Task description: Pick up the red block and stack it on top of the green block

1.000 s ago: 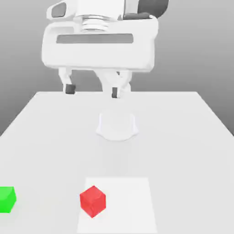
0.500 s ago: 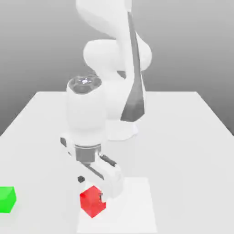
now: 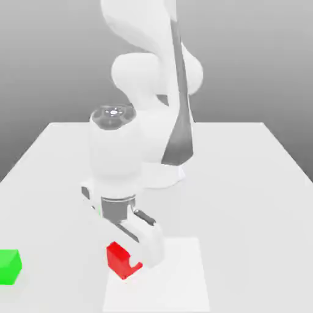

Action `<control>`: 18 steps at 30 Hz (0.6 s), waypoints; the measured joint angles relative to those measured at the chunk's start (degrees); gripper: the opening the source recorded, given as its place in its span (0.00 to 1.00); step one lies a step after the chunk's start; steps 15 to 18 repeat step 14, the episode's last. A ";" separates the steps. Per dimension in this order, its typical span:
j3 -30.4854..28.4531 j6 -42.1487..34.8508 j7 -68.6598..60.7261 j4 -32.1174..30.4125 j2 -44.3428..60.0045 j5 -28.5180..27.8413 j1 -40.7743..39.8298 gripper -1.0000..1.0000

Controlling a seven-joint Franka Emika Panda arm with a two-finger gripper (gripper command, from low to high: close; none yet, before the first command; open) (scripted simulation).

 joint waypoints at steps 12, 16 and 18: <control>-9.59 -2.87 -11.36 14.62 11.99 6.00 -15.22 1.00; -9.59 -2.87 -11.36 14.62 11.99 6.00 -15.22 1.00; -9.59 -2.87 -11.36 14.62 11.99 6.00 -15.22 1.00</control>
